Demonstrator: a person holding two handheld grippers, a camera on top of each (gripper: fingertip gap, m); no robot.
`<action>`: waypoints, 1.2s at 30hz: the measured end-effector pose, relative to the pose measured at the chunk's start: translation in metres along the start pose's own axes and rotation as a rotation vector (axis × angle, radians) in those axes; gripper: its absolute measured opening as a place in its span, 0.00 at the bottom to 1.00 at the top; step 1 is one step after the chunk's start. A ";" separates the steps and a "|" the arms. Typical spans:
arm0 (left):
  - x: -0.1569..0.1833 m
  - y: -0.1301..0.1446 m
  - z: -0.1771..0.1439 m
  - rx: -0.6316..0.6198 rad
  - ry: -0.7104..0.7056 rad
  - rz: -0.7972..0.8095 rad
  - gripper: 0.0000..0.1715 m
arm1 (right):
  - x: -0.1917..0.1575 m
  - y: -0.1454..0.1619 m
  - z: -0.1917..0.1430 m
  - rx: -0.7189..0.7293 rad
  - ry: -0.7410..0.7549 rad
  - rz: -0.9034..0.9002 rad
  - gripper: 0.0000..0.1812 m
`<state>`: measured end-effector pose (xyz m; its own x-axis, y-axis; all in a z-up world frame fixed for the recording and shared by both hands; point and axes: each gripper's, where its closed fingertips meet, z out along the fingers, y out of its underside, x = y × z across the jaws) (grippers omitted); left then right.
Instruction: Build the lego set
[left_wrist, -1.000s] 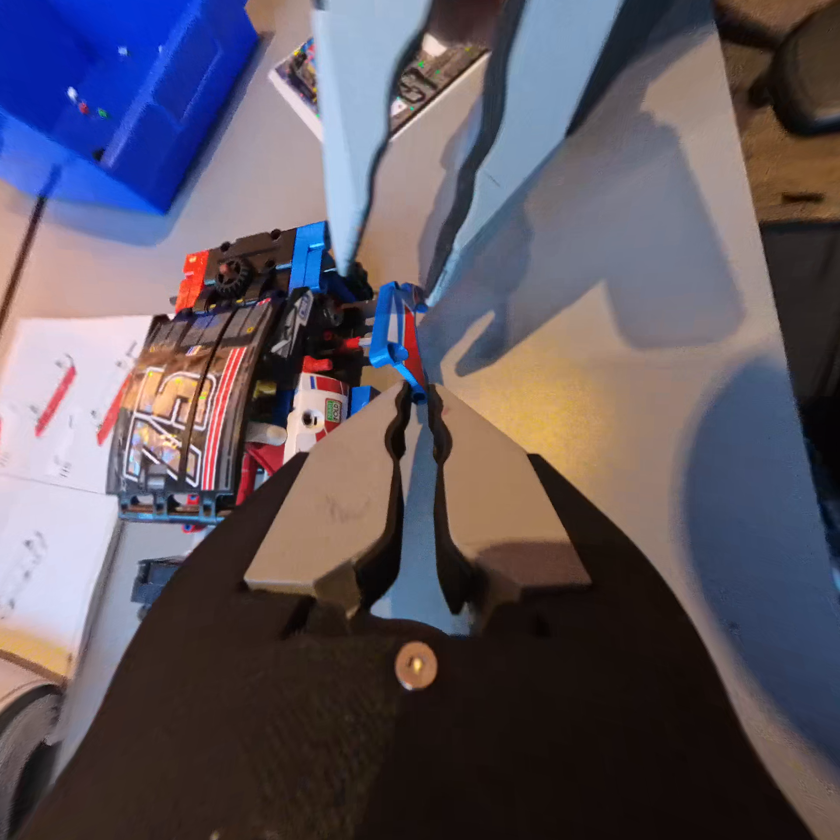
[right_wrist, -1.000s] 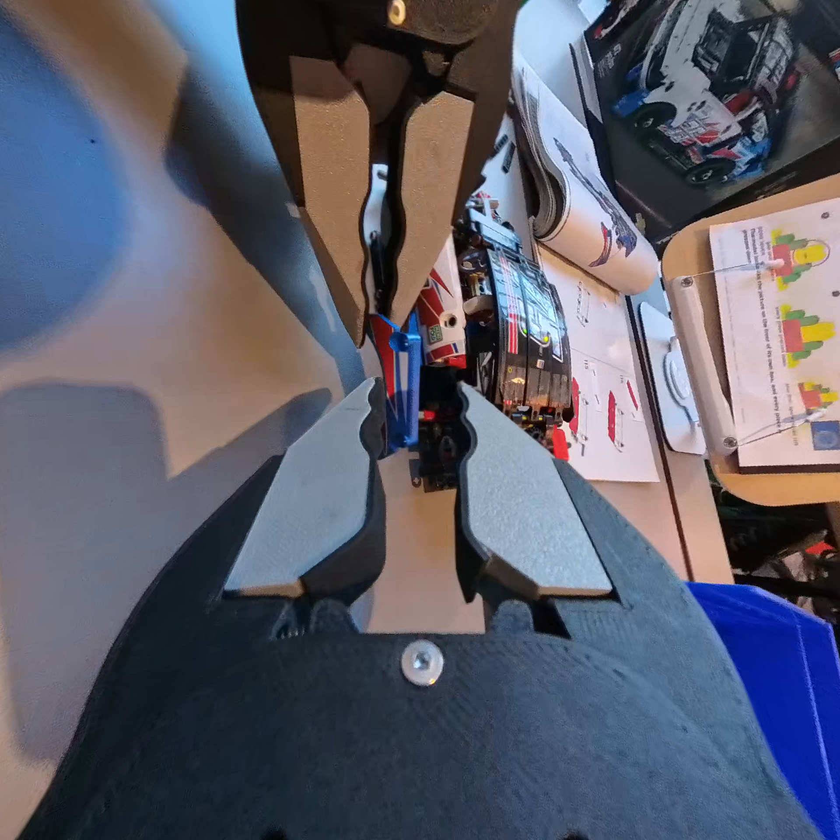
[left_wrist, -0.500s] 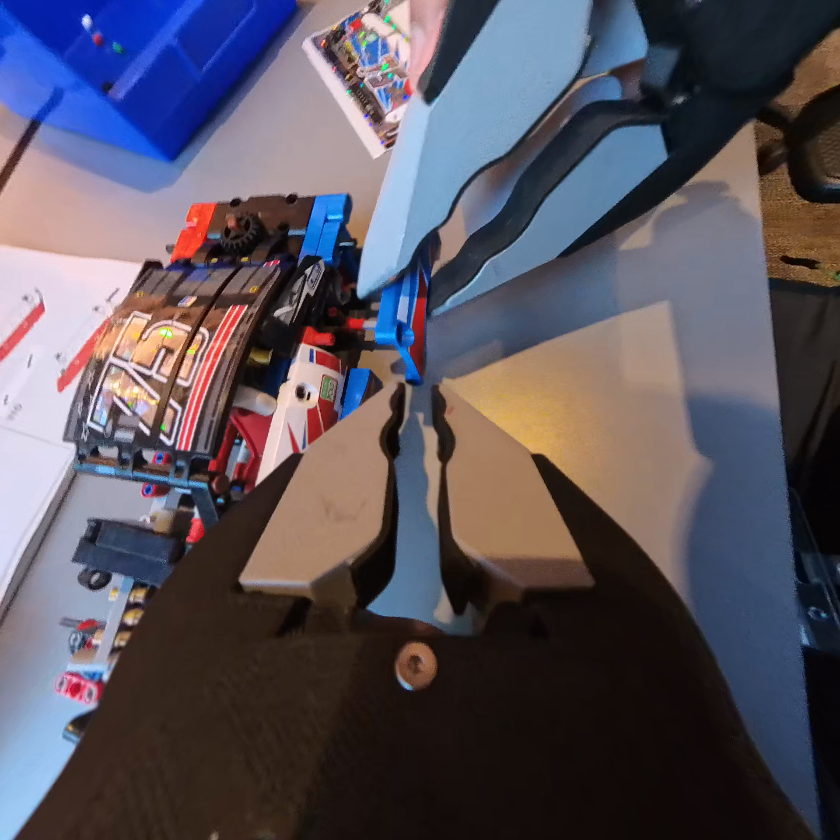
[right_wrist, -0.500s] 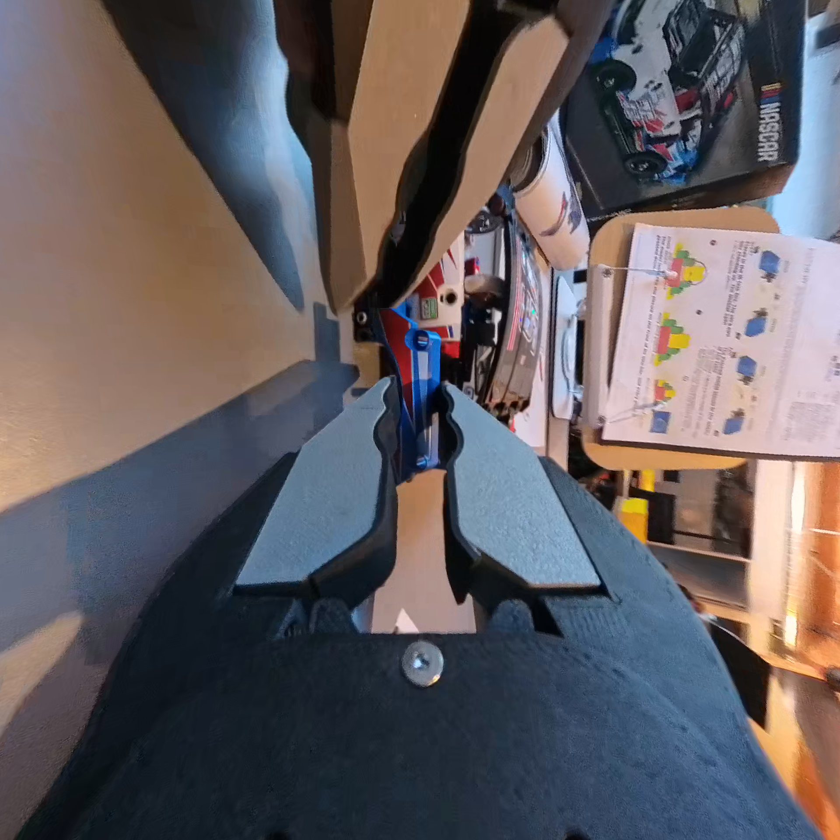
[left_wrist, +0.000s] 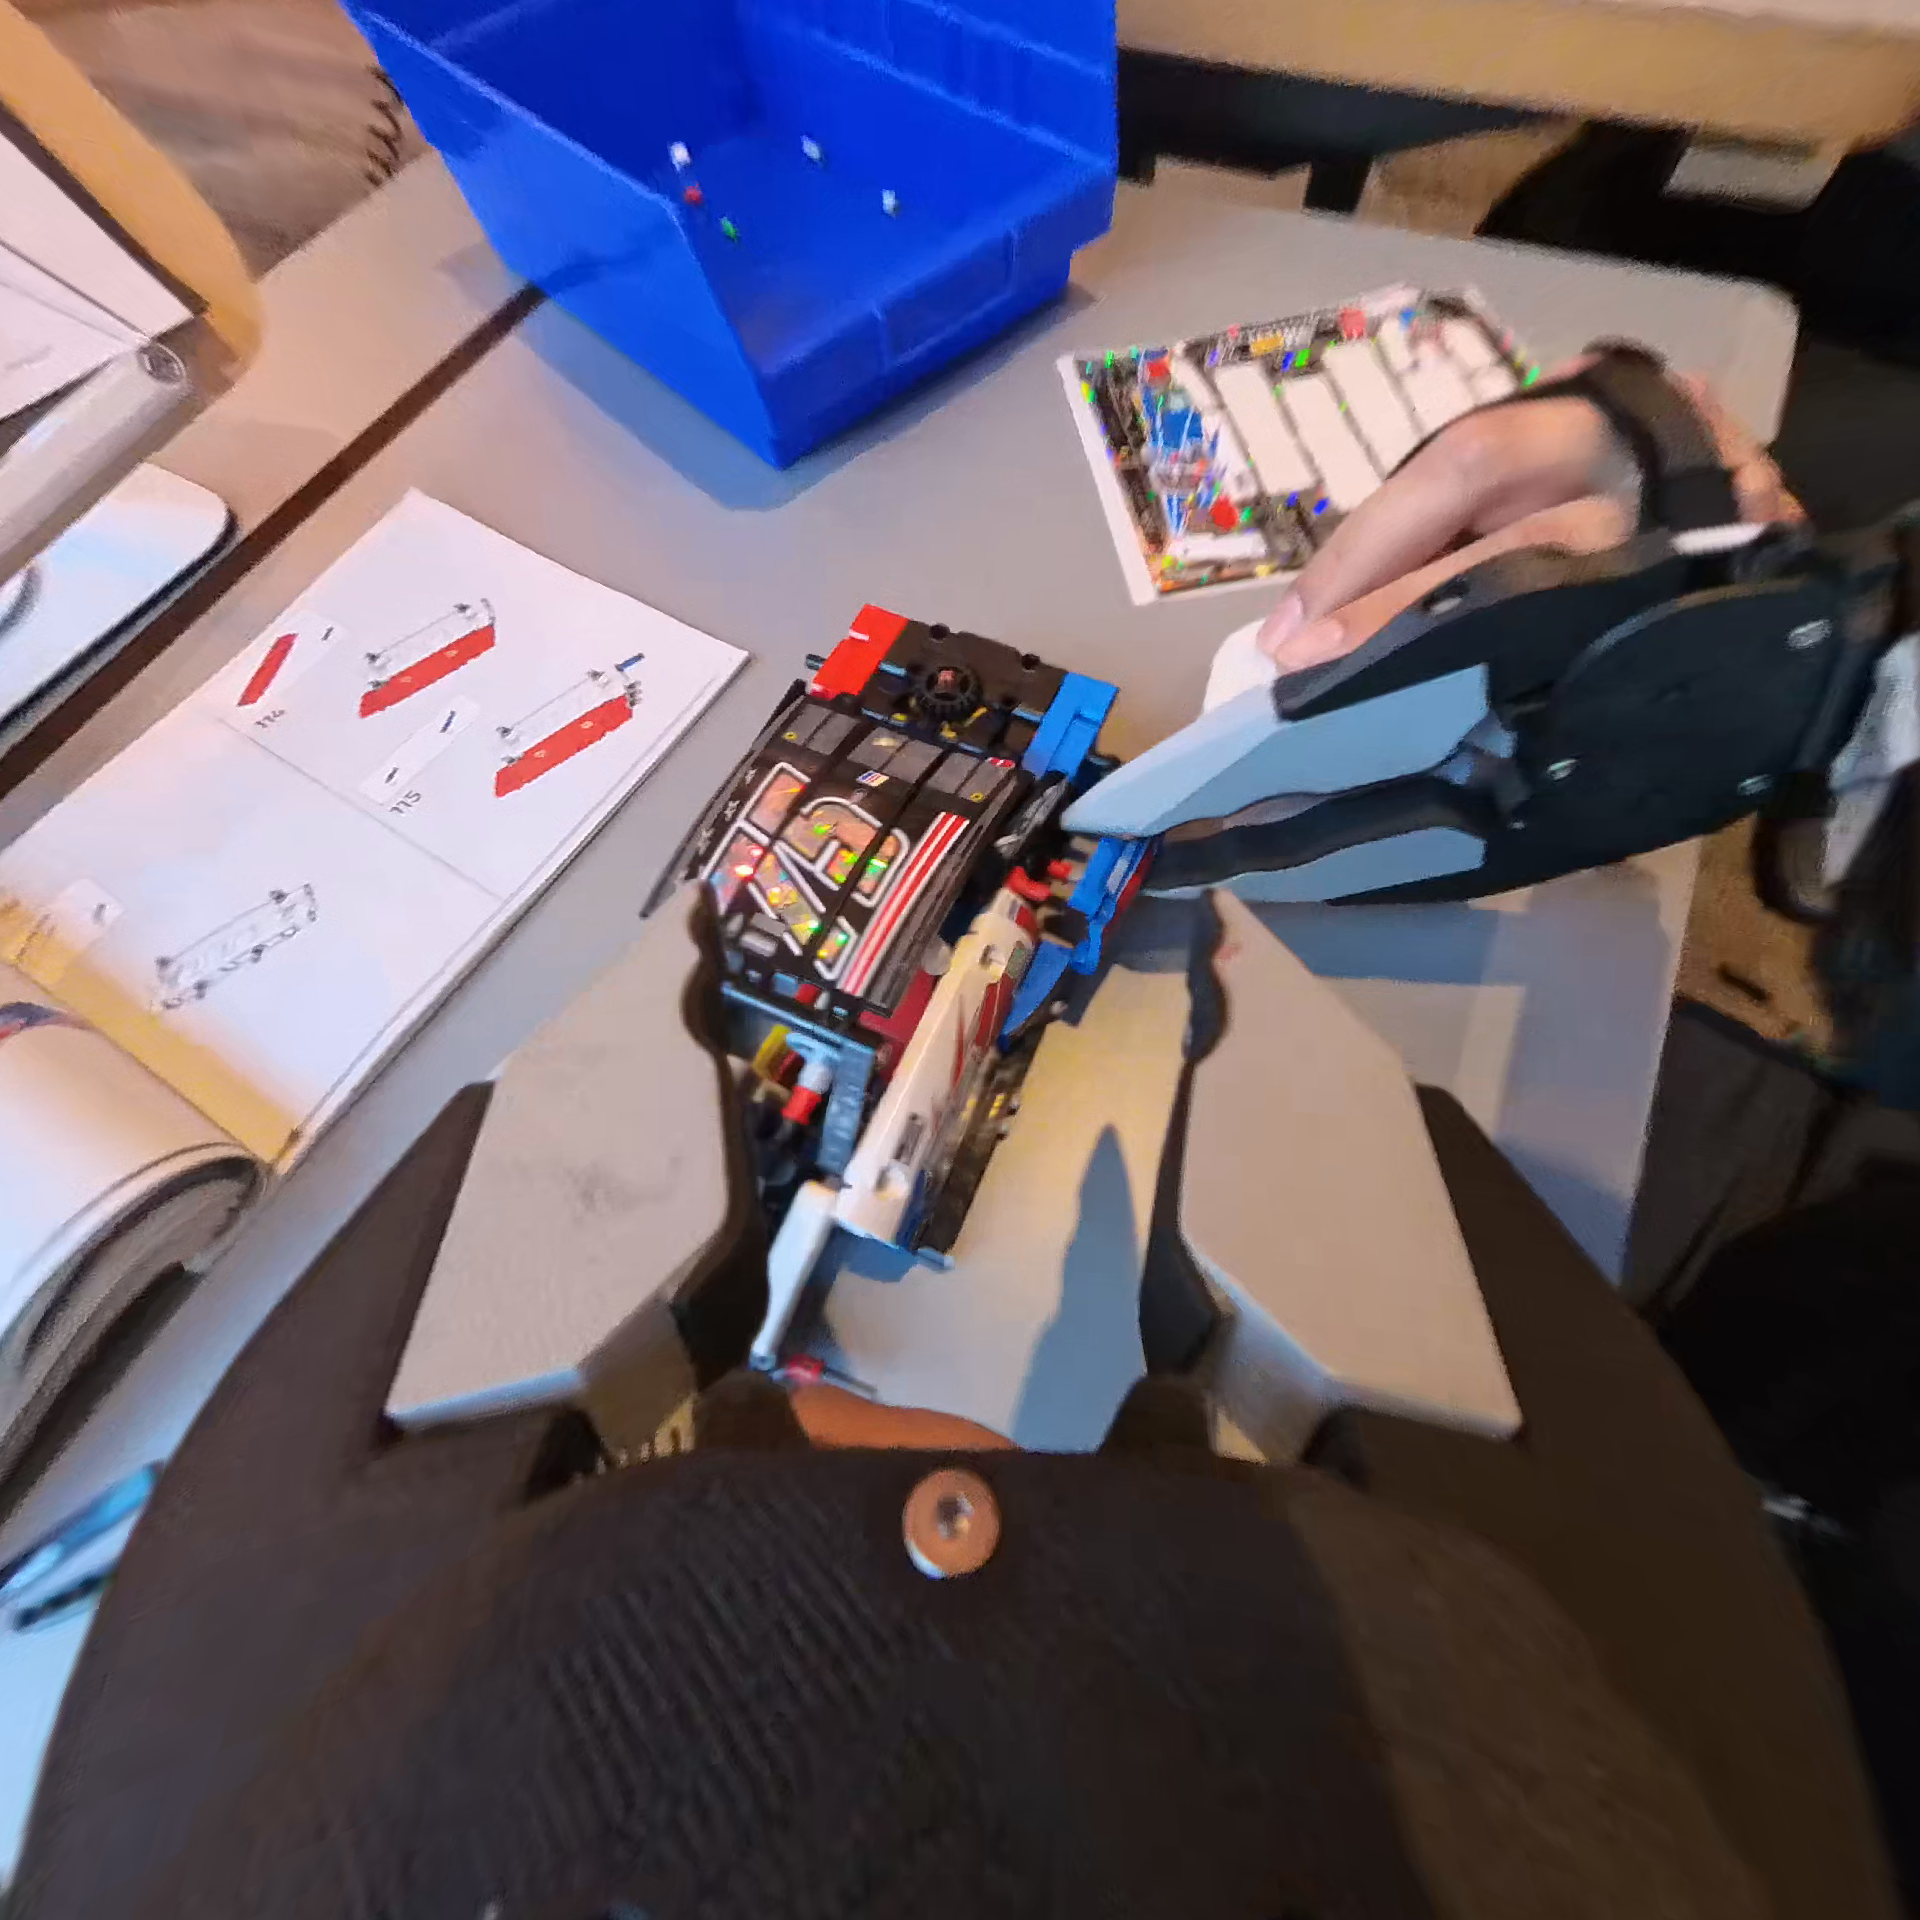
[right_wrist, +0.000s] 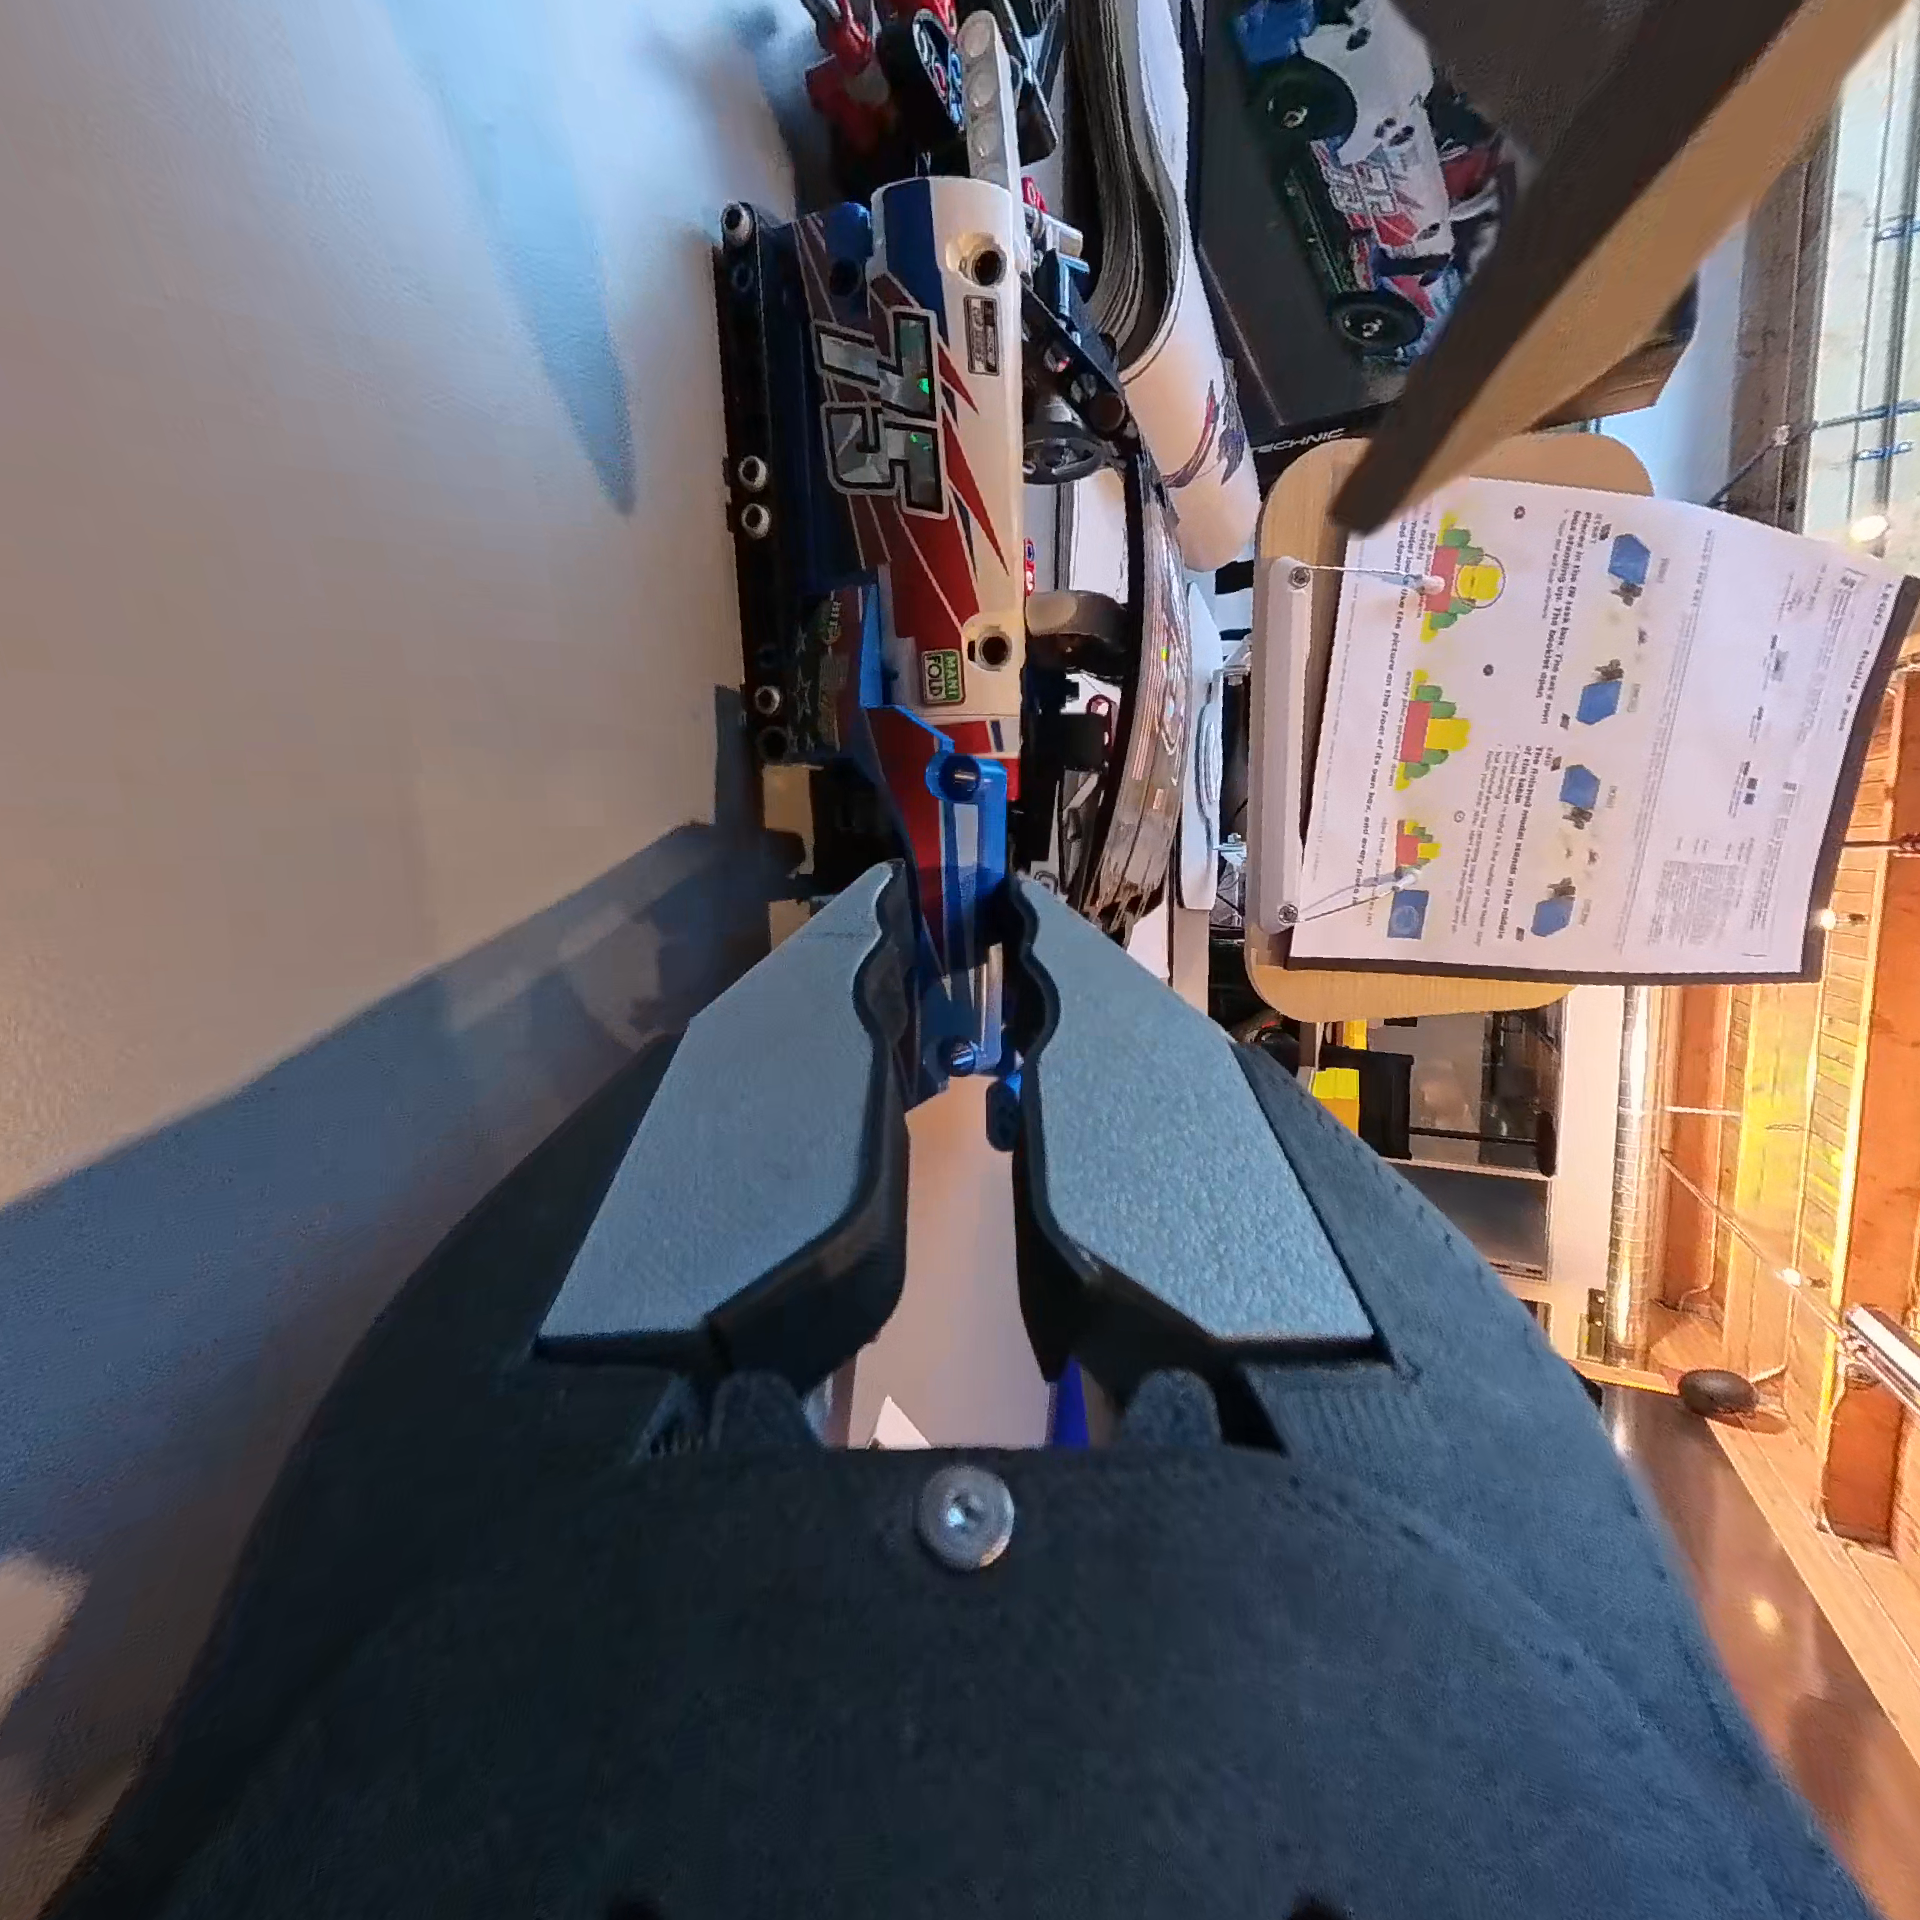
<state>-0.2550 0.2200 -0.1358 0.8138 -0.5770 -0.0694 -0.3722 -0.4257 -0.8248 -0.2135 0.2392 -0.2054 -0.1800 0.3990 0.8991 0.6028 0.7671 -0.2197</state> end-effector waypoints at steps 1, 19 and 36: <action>-0.006 0.002 0.004 -0.030 -0.006 0.034 0.53 | 0.001 0.000 0.000 0.000 0.005 0.004 0.08; -0.018 0.038 0.071 -0.322 0.108 0.288 0.67 | 0.001 0.001 0.005 -0.007 0.025 0.018 0.07; -0.021 0.033 0.076 -0.260 0.104 0.215 0.65 | 0.003 0.005 0.009 -0.005 -0.034 0.024 0.08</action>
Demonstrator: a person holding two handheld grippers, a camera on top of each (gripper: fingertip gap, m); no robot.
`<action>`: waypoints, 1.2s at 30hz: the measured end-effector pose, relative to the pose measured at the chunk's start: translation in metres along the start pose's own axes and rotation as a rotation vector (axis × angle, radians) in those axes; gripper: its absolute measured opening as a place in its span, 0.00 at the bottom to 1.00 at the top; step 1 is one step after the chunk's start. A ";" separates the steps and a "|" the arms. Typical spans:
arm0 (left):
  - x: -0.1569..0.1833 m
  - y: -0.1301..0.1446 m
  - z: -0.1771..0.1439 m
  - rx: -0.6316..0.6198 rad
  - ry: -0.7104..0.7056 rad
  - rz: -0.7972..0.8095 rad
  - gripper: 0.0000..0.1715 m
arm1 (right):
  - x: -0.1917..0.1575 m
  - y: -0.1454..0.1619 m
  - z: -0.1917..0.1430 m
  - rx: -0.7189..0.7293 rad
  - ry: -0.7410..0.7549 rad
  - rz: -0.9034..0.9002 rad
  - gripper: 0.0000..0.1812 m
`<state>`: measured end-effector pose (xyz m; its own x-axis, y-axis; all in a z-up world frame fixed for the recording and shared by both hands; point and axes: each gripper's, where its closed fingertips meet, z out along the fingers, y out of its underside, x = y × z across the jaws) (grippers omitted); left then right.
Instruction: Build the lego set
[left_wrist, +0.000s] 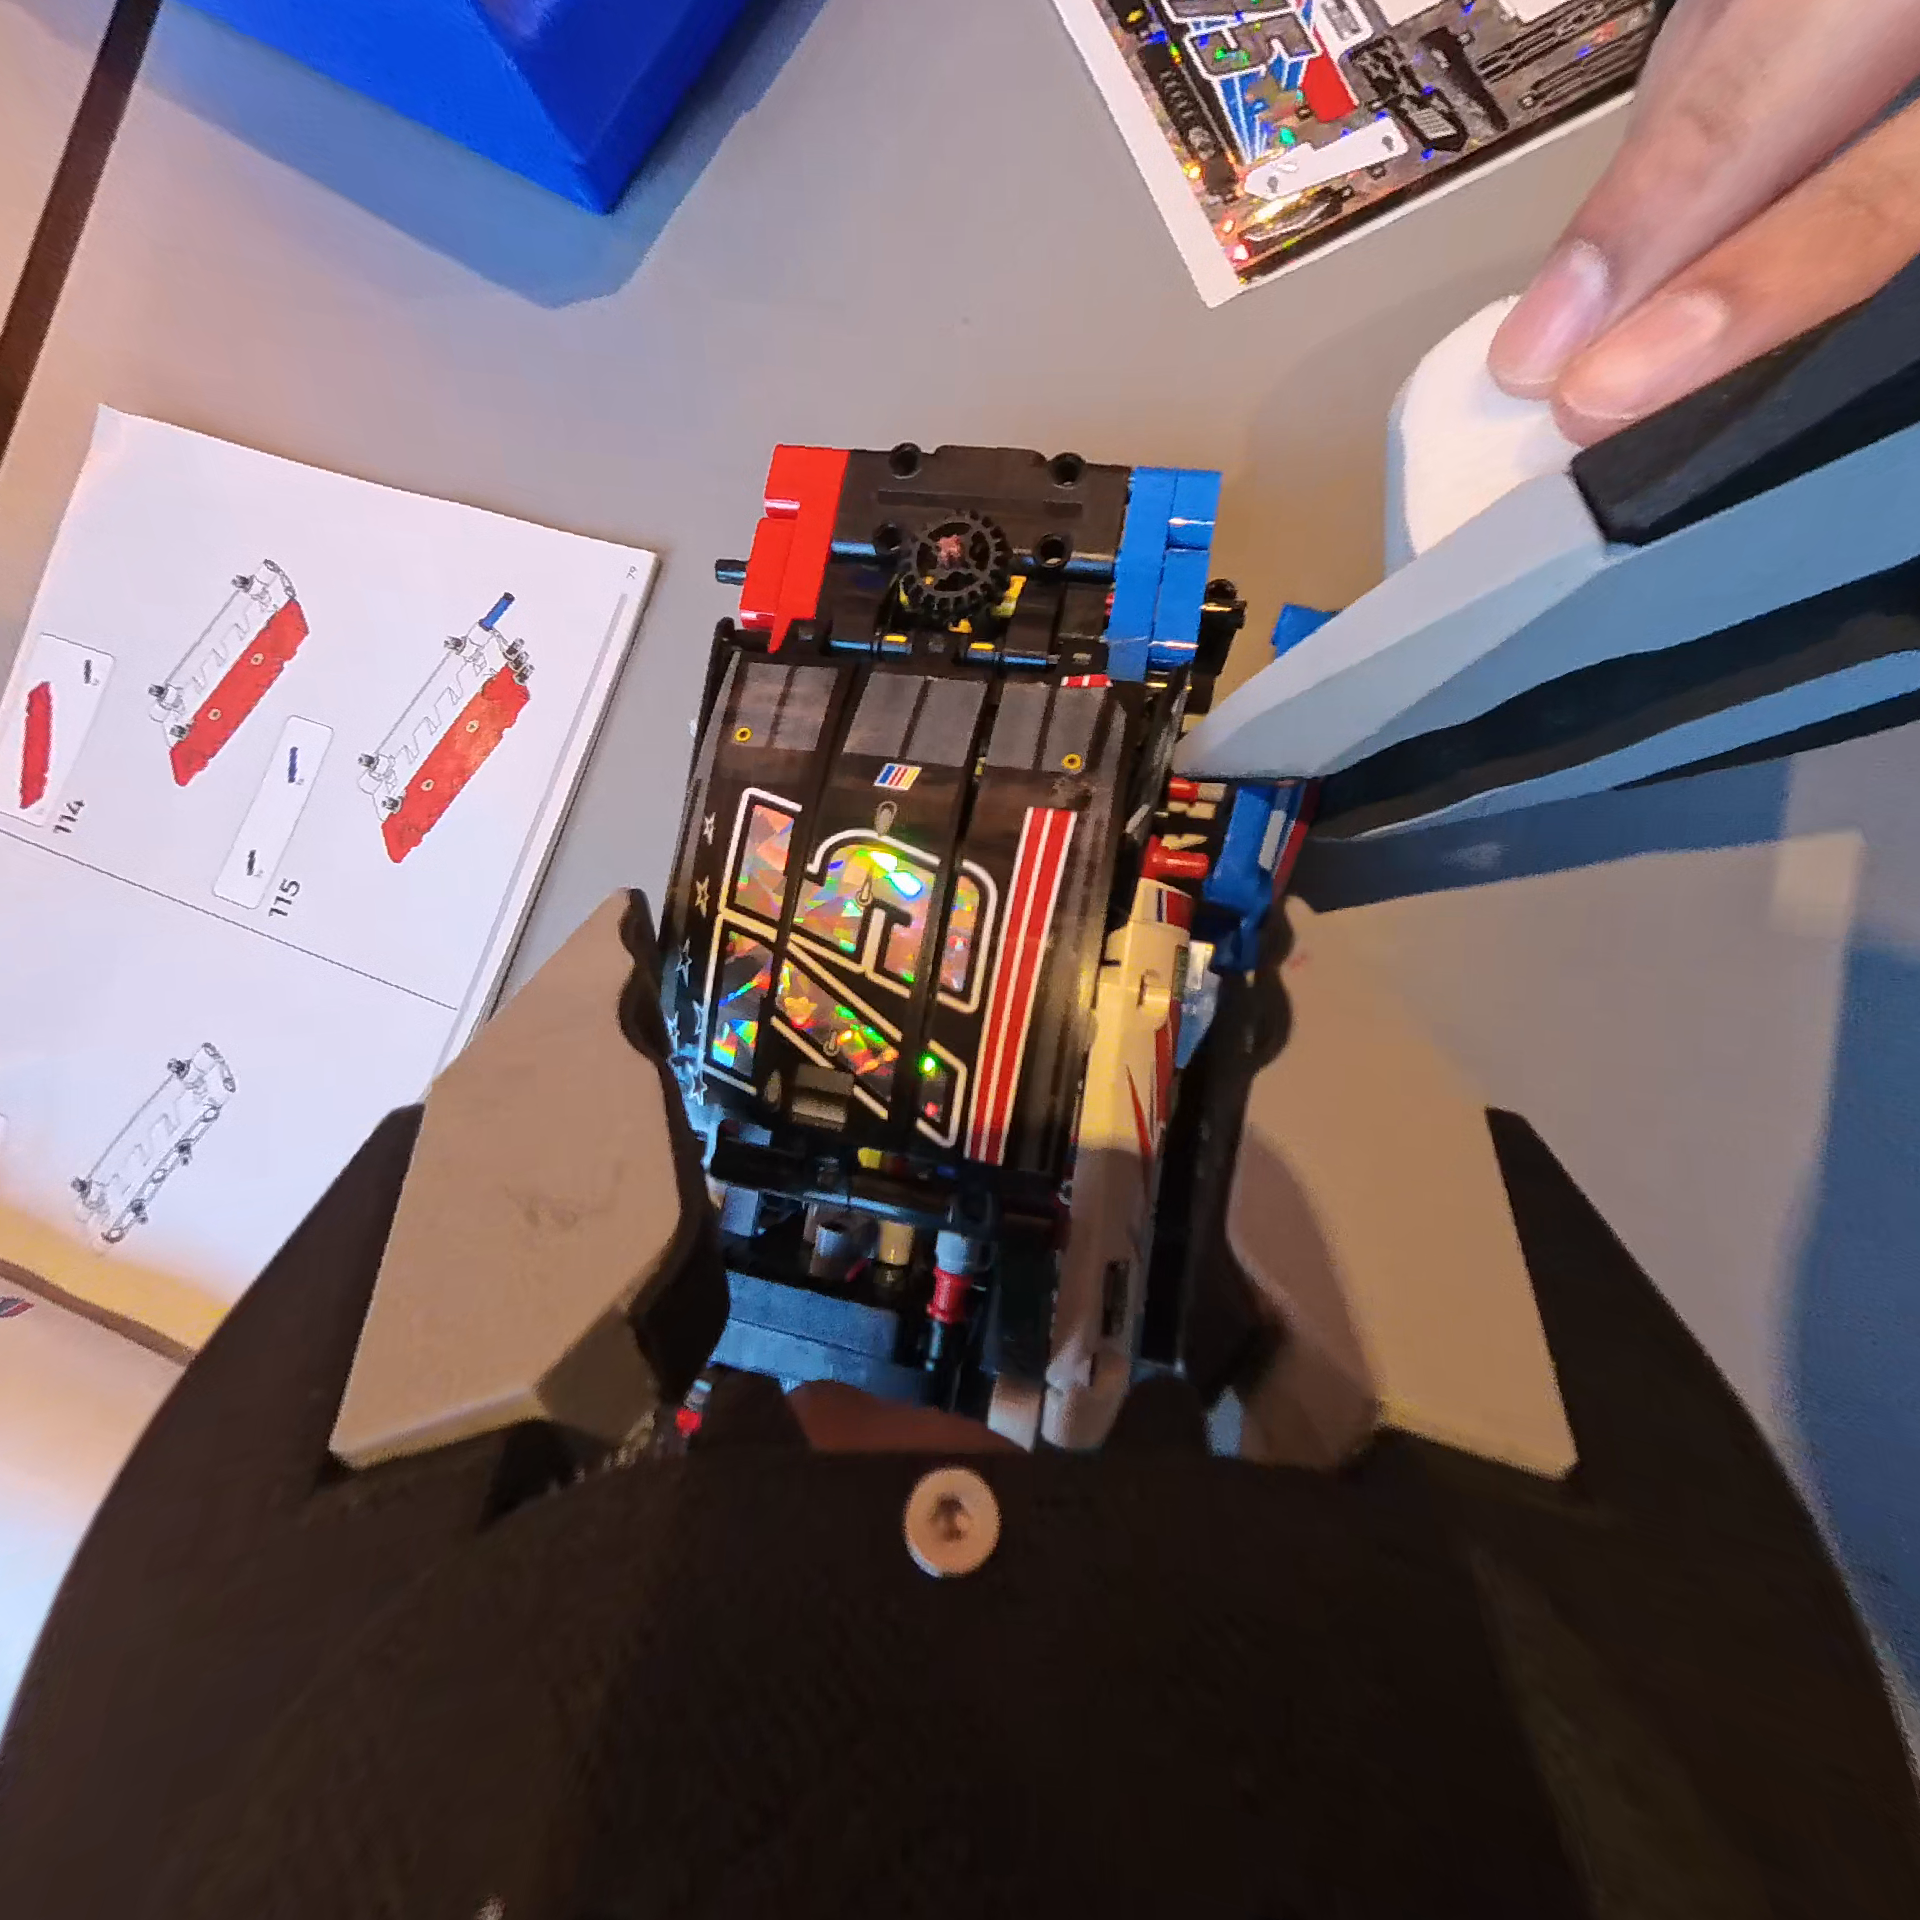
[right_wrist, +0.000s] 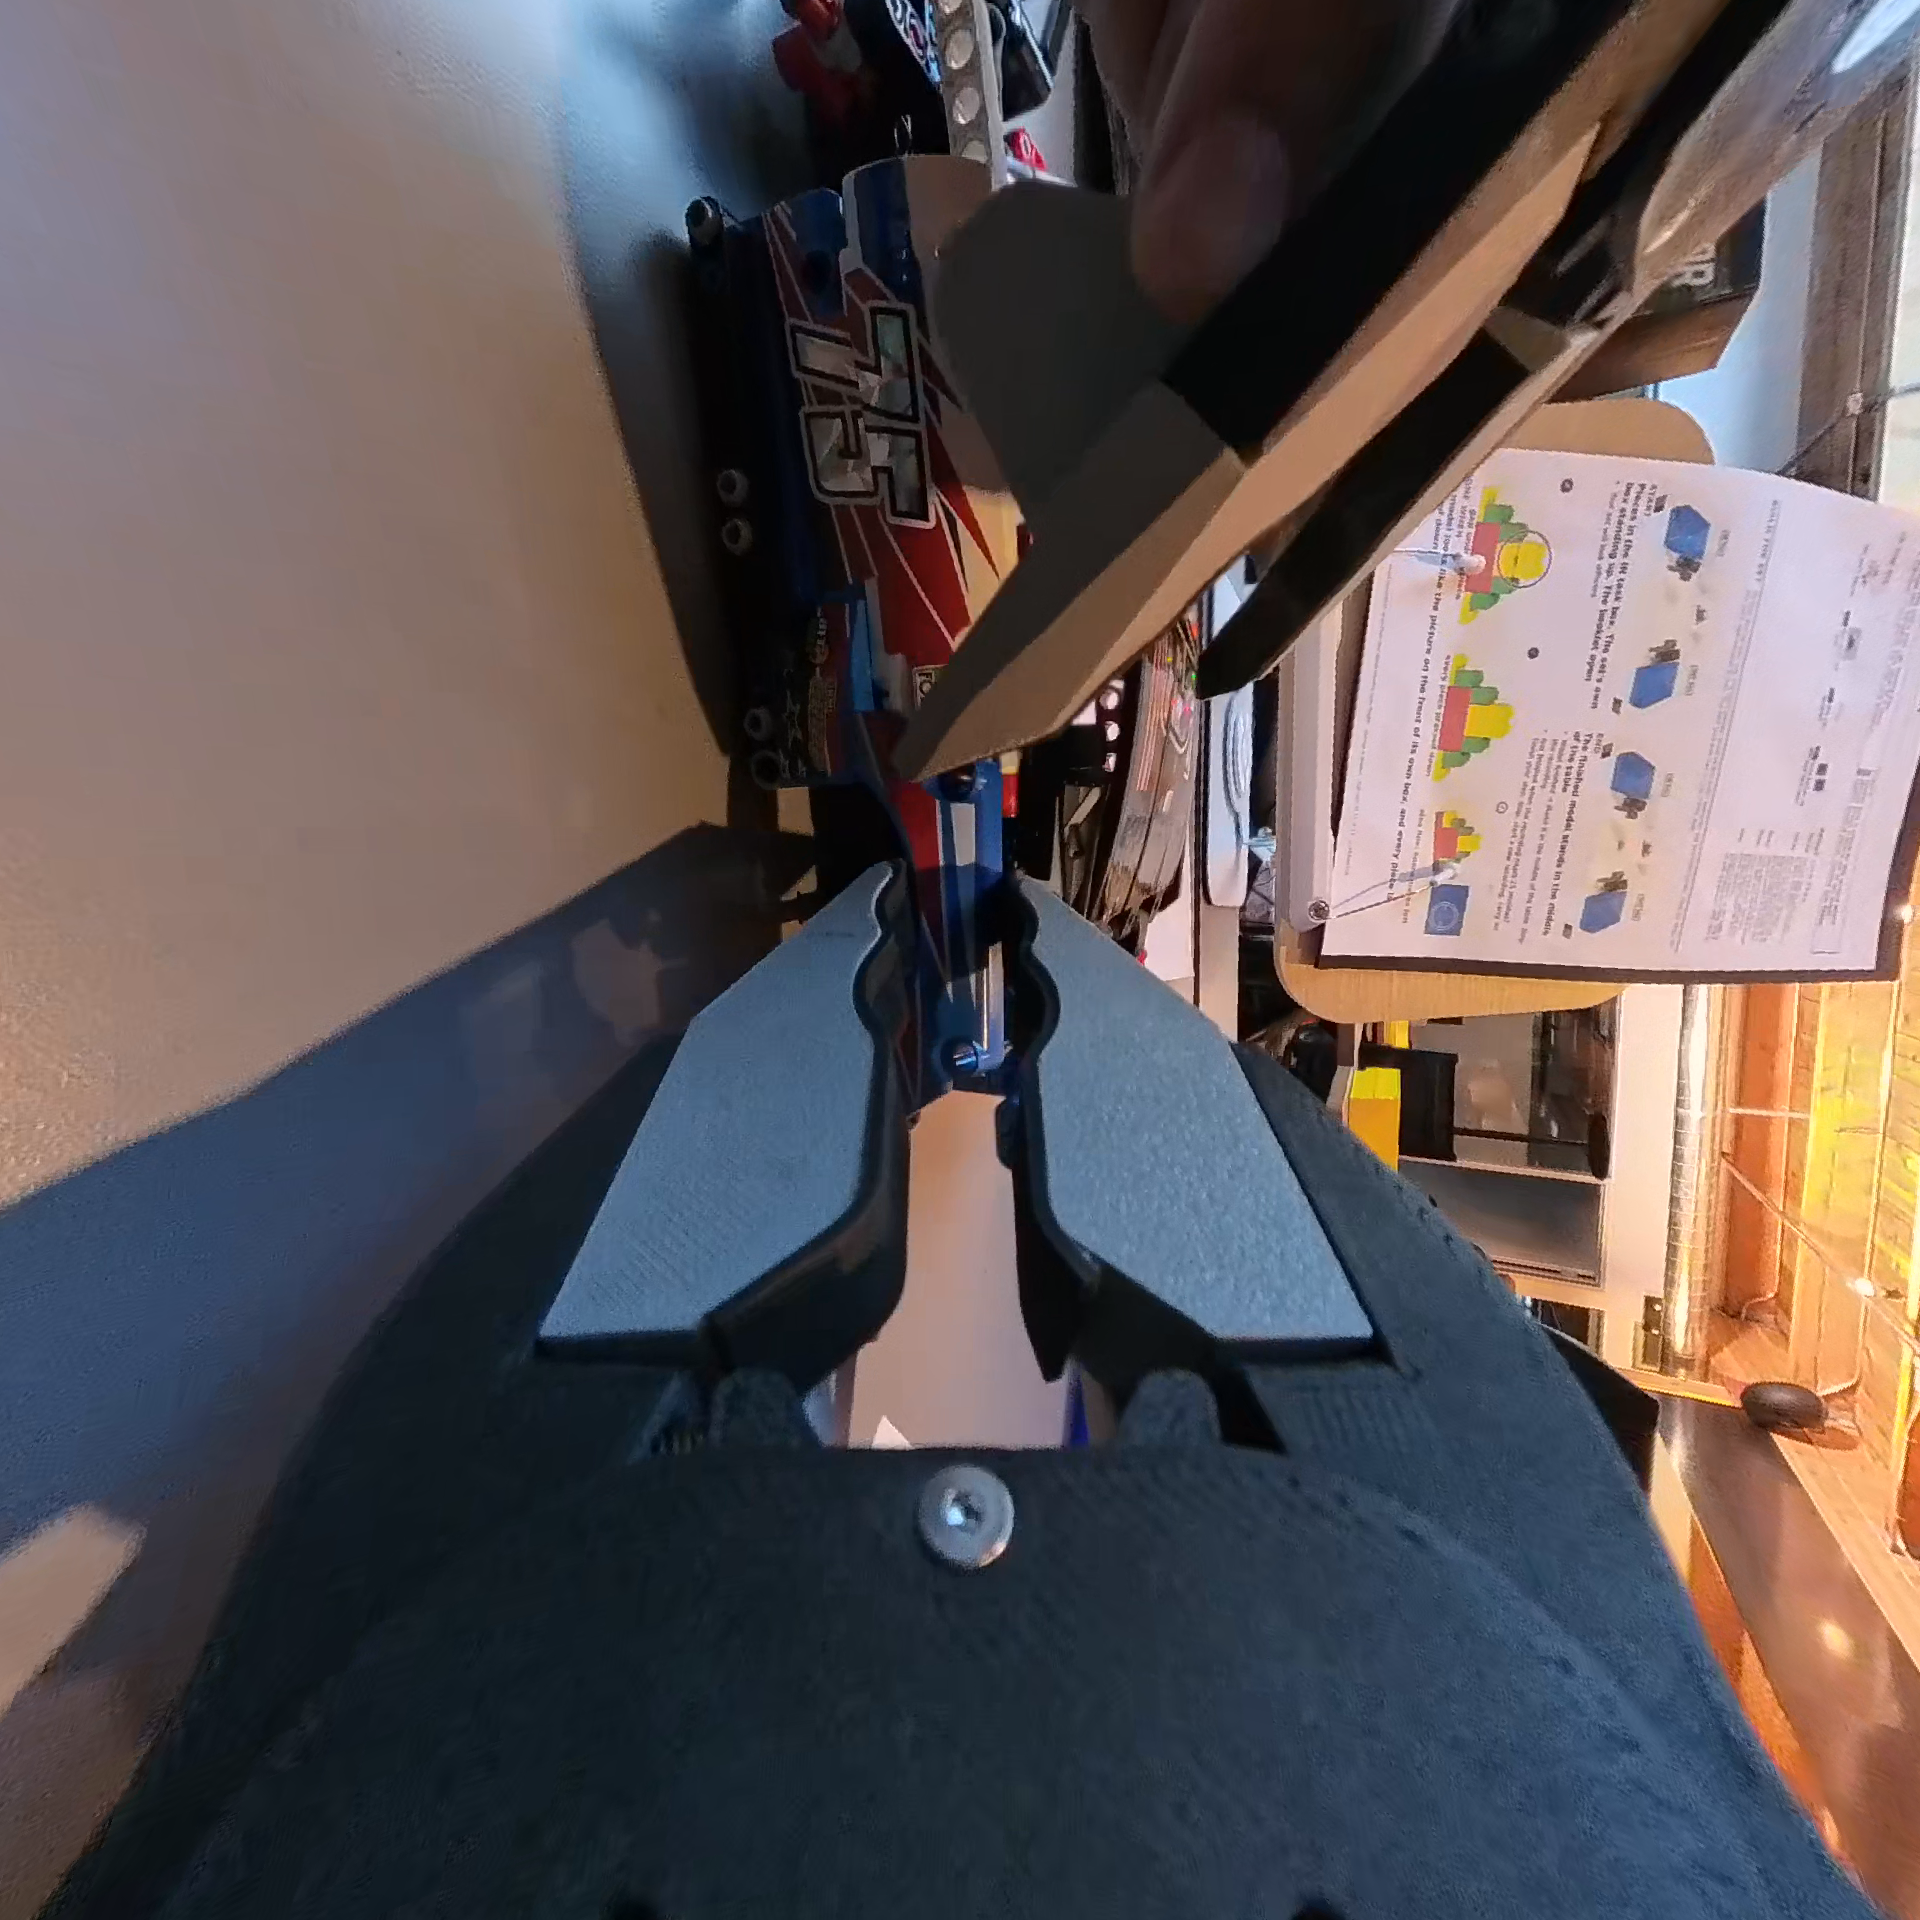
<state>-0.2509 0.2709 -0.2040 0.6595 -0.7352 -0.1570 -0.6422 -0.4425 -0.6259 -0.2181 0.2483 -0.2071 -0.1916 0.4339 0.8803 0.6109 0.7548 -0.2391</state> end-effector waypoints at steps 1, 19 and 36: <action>0.000 0.000 0.000 -0.002 -0.002 0.003 0.64 | 0.000 0.001 0.000 0.007 0.007 0.006 0.08; 0.056 -0.033 -0.040 0.189 -0.101 0.027 0.20 | 0.009 0.005 -0.015 0.085 0.127 0.057 0.07; 0.070 -0.015 0.003 0.247 -0.056 -0.218 0.04 | -0.001 0.007 -0.021 0.163 0.037 0.107 0.08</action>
<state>-0.1938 0.2272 -0.2084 0.7960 -0.6042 -0.0363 -0.3738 -0.4435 -0.8146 -0.1973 0.2431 -0.2009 -0.1021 0.4998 0.8601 0.4928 0.7765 -0.3928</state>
